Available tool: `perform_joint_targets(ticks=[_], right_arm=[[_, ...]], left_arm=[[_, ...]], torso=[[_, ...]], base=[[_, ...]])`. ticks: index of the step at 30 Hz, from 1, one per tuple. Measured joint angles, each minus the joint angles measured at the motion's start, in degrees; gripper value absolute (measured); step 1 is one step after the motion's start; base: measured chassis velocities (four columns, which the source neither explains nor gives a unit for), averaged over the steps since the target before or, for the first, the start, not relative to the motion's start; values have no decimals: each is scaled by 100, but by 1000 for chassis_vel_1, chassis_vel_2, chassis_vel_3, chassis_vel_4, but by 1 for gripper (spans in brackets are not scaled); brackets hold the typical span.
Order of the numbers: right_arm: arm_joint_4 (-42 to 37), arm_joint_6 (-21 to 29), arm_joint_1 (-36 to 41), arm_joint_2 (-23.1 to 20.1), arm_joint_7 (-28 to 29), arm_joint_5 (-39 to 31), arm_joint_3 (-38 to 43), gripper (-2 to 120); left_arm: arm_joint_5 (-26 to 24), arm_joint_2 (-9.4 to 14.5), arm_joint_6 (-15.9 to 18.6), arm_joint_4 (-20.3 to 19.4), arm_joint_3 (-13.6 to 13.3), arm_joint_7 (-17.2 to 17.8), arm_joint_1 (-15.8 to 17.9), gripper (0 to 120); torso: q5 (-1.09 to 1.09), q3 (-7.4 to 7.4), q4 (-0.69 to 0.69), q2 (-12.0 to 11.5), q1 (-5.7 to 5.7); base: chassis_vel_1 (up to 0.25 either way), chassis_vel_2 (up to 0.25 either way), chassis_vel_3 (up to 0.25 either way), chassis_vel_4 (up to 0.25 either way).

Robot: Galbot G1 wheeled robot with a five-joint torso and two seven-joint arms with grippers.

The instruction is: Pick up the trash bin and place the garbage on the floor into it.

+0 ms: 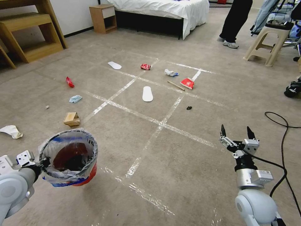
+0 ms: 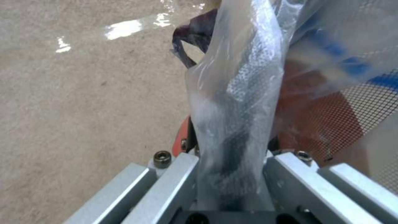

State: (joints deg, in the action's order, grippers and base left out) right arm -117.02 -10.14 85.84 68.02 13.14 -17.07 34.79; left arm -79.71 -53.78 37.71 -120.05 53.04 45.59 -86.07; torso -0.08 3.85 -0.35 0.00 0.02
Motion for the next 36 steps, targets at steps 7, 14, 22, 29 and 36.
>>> perform_joint_targets(ticks=[7,14,22,29,36], right_arm=[[19,-93,6,-48,-112,-80,-25,100],[38,-132,13,-51,-182,-146,-54,100],[79,-114,1,-57,-183,-162,-72,100],[123,-104,-17,-77,-199,-148,-105,100],[142,-175,-35,-154,-323,-246,-147,100]], left_arm=[[52,8,-7,59,-59,-33,30,1],[87,10,-13,102,-118,-48,63,1],[131,3,-19,153,-155,-67,80,1],[179,-7,-25,186,-182,-95,99,1],[191,-8,-33,204,-200,-105,119,1]], torso=[[0,0,0,0,0],[0,0,0,0,0],[0,0,0,0,0],[0,0,0,0,0],[0,0,0,0,0]], base=[[-80,85,82,-74],[-56,78,70,-70],[-56,53,71,-57],[-72,68,69,-59],[-73,65,54,-73]])
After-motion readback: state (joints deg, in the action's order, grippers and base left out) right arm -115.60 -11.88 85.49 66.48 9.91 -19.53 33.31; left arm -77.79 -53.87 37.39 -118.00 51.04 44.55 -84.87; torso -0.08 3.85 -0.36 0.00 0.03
